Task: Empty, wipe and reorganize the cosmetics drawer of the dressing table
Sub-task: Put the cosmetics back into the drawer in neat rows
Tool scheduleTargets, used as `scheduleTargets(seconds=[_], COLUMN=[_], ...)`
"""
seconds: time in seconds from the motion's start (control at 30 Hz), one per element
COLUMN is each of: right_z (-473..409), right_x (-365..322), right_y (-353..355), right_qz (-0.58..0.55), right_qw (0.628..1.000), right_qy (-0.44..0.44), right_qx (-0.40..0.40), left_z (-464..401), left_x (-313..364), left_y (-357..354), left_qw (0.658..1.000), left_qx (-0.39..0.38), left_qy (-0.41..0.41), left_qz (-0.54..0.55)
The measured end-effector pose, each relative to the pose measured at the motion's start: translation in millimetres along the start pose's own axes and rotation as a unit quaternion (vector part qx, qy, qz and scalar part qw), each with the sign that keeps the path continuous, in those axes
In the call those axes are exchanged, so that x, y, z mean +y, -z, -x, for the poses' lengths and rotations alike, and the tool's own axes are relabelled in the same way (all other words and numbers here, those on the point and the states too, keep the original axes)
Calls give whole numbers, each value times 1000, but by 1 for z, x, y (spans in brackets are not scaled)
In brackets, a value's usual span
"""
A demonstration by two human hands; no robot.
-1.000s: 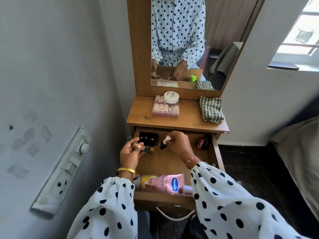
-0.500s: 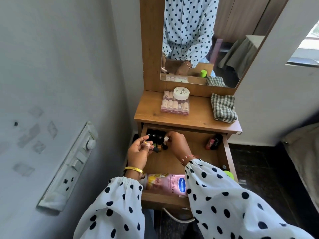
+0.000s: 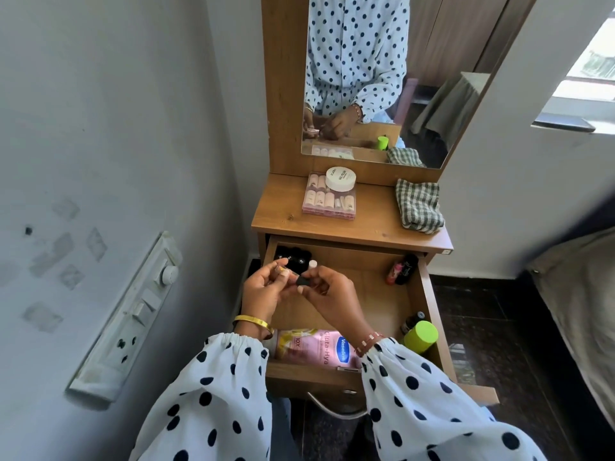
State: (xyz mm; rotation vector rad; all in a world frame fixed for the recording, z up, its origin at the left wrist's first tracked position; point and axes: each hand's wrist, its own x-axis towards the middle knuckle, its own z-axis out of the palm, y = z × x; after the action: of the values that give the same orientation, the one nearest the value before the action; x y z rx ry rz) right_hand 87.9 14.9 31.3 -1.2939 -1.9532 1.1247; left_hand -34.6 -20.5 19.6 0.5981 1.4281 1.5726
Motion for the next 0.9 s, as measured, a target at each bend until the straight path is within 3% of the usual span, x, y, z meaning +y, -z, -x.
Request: scheduleTargets(seconds=[0.27,0.4,0.53,0.77,0.9], right_z=[14,17,22,31,26], right_x=[0,1,0,9,26], right_y=[4,14,25,57,95], right_qz=[-32,-42,15,-3,16], right_qw=[999,998,1000,1000,999], right_qy=[-14,-8,24,1,-31], right_qx=[24,43,-1,-19,29], left_z=[9,15,20,32,34], left_x=[4,3,1,-7,-17], left_y=[-2,-7,-13,-34,-54], left_qw=[996,997,992,989,989], left_qx=[-34,-56,-90,-131,-129], left_qy=[-34,-12,-8,8,20], left_qz=[-70,-52,-87,-71,-69])
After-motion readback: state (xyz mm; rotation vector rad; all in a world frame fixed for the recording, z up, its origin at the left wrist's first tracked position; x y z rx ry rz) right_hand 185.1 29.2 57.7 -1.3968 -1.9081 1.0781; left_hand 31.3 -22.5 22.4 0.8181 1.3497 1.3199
